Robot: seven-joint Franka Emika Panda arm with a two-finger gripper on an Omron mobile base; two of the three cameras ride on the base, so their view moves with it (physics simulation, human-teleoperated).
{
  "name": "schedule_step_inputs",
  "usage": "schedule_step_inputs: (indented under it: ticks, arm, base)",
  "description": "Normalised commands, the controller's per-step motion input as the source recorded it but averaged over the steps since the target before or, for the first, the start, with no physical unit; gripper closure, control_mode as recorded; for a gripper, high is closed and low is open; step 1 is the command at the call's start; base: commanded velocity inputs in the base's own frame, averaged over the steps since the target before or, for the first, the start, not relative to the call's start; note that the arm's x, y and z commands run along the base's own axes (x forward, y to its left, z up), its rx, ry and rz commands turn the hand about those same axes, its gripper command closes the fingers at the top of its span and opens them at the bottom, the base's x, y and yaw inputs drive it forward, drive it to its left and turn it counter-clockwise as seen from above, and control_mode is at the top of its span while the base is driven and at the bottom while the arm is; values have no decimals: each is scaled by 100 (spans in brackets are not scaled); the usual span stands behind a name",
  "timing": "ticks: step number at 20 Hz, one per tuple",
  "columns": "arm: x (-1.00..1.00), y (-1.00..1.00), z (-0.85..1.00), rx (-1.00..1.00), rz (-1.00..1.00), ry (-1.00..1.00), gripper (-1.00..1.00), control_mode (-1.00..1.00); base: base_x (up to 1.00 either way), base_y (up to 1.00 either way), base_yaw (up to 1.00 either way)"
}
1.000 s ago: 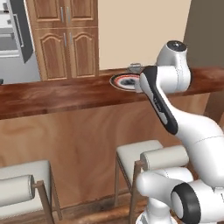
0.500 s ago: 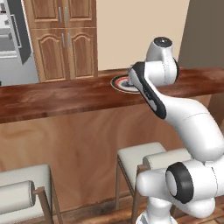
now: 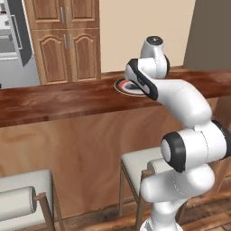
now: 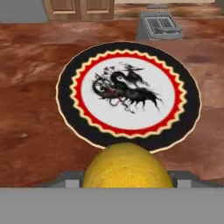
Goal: Take the cheese, chicken drumstick, and lemon from the fridge and place them on the plate on the dining counter to create an appetizer plate.
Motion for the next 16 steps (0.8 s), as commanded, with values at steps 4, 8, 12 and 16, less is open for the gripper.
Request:
schedule_step_inputs:
  ticks: [4,8,12,16]
  arm:
    - [79,4,-41,0,0,4,100,-100]
    - [68,1,-45,0,0,6,100,-100]
    - [57,0,-35,0,0,3,100,-100]
    - [41,1,-24,1,0,0,100,-100]
  base:
    - [0,0,0]
    - [0,0,0]
    - [0,0,0]
    - [0,0,0]
